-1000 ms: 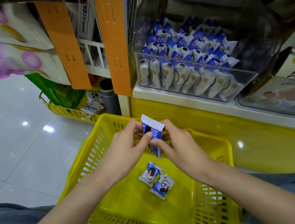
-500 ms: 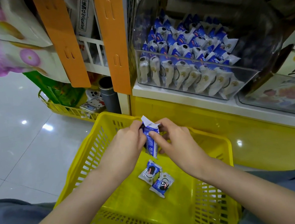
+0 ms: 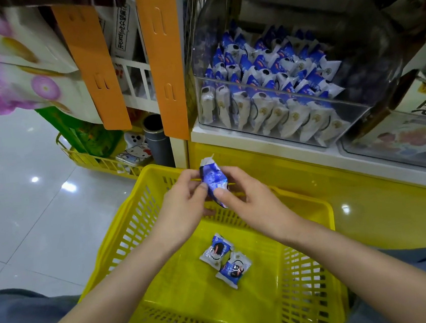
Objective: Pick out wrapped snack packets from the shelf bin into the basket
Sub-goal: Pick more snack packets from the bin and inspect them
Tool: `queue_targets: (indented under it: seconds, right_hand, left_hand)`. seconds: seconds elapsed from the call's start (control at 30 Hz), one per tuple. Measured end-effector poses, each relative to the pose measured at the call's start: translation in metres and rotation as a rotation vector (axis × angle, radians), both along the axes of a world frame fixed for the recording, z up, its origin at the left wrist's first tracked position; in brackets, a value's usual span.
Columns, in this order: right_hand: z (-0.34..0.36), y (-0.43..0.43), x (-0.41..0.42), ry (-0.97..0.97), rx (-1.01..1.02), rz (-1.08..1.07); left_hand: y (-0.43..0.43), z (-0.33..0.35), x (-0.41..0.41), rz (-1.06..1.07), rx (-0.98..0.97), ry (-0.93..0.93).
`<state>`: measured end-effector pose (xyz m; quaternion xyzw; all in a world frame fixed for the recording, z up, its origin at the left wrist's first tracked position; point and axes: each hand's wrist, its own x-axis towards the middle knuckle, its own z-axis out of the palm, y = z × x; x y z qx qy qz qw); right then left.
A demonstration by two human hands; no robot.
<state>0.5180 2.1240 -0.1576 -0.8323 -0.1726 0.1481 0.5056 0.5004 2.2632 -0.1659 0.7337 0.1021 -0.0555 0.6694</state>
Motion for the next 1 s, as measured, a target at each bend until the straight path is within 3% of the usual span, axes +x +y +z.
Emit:
queue_targets:
  seconds: [0.13, 0.23, 0.37, 0.5, 0.6, 0.83, 1.0]
  right_hand:
    - [-0.001, 0.001, -0.003, 0.043, 0.036, 0.039]
    - [-0.001, 0.001, -0.004, -0.111, -0.115, -0.045]
    - [0.001, 0.000, -0.004, -0.218, -0.264, -0.084]
    - [0.011, 0.001, 0.002, -0.159, -0.180, -0.119]
    - [0.023, 0.000, 0.004, -0.087, 0.015, -0.142]
    - [0.056, -0.009, 0.009, -0.028, 0.297, -0.198]
    - [0.103, -0.032, 0.047, -0.188, 0.359, -0.418]
  left_hand:
    - [0.002, 0.010, 0.002, 0.030, -0.290, 0.128]
    - [-0.001, 0.009, 0.000, -0.042, -0.156, 0.074]
    - [-0.004, 0.011, 0.005, 0.062, -0.110, 0.013]
    - [-0.004, 0.019, 0.012, 0.132, -0.213, -0.021]
    - [-0.006, 0.030, 0.018, 0.165, -0.235, -0.081]
    - [-0.014, 0.066, 0.039, 0.118, 0.016, -0.352]
    - [-0.012, 0.097, 0.059, 0.104, 0.422, -0.722]
